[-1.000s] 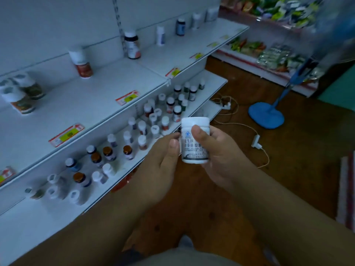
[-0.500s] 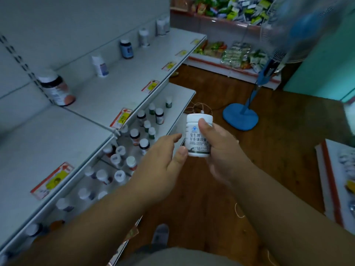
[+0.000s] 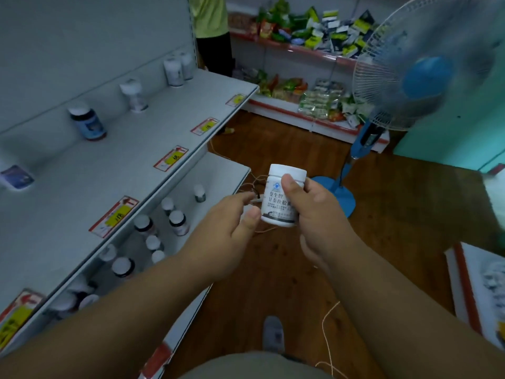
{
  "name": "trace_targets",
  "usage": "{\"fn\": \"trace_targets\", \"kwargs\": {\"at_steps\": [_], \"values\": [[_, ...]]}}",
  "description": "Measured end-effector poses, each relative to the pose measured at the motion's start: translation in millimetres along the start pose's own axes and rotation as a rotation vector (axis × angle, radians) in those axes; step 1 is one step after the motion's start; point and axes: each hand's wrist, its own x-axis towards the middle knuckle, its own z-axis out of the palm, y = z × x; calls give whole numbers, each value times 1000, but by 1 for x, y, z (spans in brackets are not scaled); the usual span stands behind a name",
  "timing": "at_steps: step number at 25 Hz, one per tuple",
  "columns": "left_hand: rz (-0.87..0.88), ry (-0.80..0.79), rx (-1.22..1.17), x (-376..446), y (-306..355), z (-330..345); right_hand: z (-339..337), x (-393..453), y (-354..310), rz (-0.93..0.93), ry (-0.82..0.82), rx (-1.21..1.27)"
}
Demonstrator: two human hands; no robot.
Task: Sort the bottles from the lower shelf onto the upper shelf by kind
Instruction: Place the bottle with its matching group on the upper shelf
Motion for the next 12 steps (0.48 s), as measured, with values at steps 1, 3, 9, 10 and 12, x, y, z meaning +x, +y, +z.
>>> {"fn": "trace_targets", "kwargs": {"at_steps": [1,3,9,10,12], "values": [[-46,26,21,21,4,2,-6,27,-9,19,-40,-18],[-103,68,46,61,10,-2,-8,82,-31,22,-148,-72],[-227,262,113,162,-32,-38,42,235,-47,75,-317,-25],[-184,315,104,181,-44,-46,53,260,-47,75,-339,-34],[-131,380,87,224,-67,-64,72,307,-52,61,-378,-58]]}}
